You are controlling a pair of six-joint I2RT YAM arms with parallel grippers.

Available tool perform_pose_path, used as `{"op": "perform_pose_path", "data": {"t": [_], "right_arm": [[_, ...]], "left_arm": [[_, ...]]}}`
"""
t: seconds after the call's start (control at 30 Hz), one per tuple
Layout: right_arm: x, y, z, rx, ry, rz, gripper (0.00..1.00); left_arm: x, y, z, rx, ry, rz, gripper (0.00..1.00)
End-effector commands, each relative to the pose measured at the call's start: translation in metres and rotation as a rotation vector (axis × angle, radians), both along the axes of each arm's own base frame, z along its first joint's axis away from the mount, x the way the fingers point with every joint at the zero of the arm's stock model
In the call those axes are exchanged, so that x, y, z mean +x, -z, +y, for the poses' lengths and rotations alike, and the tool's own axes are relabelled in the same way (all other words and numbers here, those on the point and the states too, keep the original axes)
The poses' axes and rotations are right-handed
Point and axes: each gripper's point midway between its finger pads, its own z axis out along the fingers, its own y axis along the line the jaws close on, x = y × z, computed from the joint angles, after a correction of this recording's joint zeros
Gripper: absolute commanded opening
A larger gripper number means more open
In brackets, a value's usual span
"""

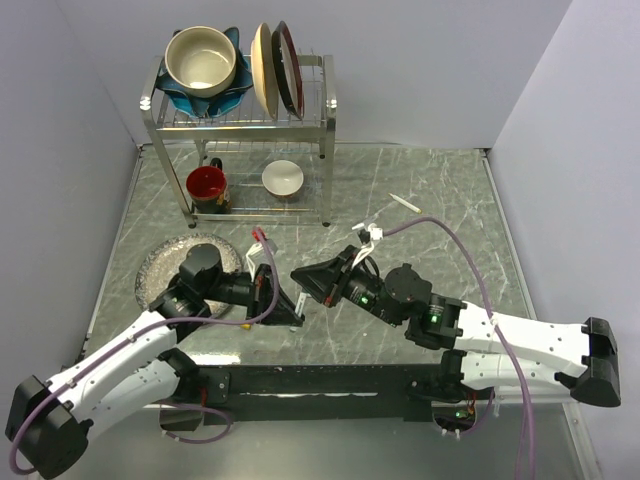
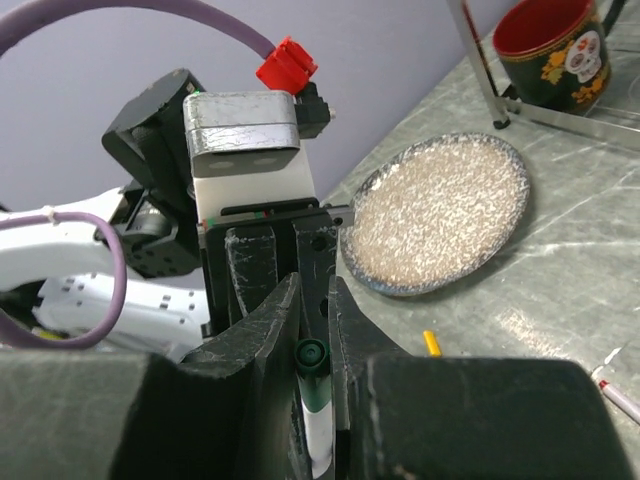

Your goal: Insert the pens into the pen caps

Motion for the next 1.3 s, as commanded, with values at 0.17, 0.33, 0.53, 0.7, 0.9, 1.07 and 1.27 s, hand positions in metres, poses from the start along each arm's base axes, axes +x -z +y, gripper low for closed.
{"op": "perform_pose_path", "data": {"t": [0.17,0.33,0.53,0.7,0.9,1.07,1.27], "right_arm": [[-0.107,0.143,0.008,-0.347,-0.359,0.372,0.0],[-0.109,0.155,0.008,-0.433,-0.279,0.415,0.0],[-0.116,0.156,0.004,-0.404,-0.31,0.415,0.0],[-0.12,0.132,0.018,-0.295,-0.367,0.369,0.0],[-0.088,0.099,0.025,-0.207,-0.239,0.346,0.19],[-0.034,0.076,0.017,-0.163,-0.017,0.325,0.44],[-0.011,0.058,-0.006,-0.096,0.09,0.309,0.53]], "left_arm": [[0.101,-0.062,0.001,-0.133,-0.445,-0.186,0.01],[0.11,-0.055,0.004,-0.111,-0.468,-0.182,0.01],[0.118,-0.046,0.018,-0.123,-0.484,-0.146,0.01],[0.111,-0.054,0.015,-0.171,-0.438,-0.115,0.01],[0.102,-0.059,0.013,-0.173,-0.396,-0.059,0.01],[0.102,-0.037,0.014,-0.086,-0.43,-0.034,0.01],[0.102,-0.025,0.023,-0.033,-0.495,-0.036,0.01]]}}
